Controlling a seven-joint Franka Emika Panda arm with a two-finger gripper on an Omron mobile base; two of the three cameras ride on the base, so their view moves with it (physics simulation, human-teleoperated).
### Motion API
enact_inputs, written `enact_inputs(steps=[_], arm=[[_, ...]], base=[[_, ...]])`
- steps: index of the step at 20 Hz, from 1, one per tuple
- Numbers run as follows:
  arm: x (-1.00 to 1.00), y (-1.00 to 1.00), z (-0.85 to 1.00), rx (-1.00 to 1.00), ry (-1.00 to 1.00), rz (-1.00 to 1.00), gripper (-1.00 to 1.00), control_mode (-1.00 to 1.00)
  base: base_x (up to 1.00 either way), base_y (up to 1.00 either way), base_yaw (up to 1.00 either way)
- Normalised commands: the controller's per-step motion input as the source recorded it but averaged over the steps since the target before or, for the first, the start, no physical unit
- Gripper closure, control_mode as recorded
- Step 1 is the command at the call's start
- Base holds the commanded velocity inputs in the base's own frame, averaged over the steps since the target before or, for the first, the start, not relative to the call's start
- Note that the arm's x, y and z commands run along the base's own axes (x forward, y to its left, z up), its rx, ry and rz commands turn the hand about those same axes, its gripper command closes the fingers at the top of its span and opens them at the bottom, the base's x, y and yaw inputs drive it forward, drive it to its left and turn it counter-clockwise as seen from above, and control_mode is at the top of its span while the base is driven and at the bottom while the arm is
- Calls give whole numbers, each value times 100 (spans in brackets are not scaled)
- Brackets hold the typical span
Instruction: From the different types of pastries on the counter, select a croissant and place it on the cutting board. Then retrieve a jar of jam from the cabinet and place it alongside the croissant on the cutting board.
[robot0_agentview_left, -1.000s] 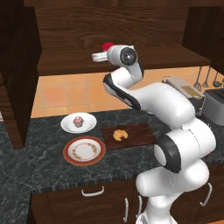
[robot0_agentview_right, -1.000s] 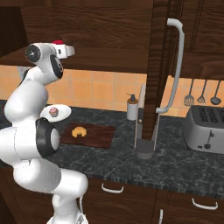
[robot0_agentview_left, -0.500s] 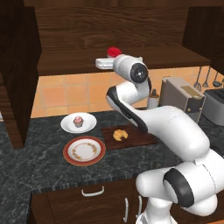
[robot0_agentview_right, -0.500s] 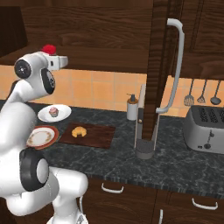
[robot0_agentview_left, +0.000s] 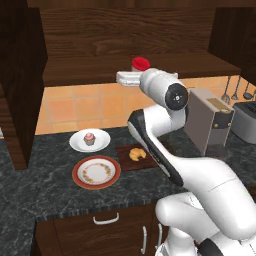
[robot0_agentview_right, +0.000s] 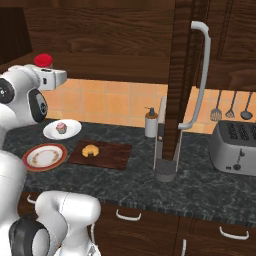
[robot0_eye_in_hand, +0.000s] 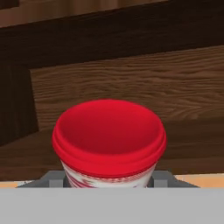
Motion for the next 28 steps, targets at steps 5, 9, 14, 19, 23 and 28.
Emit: enact_inputs(steps=[5, 9, 14, 19, 23, 28], arm=[[-99, -25, 1, 9, 5, -7, 100, -100], [-56, -33, 0, 17, 17, -7, 100, -100], [-22, -24, 0, 16, 27, -6, 100, -100], [-27, -27, 2, 16, 23, -6, 100, -100], [-64, -23, 2, 12, 8, -3, 100, -100], [-53, -1, 0, -3, -1, 0, 100, -100]], base=[[0, 0, 0], [0, 0, 0], [0, 0, 0], [0, 0, 0], [0, 0, 0], [0, 0, 0]])
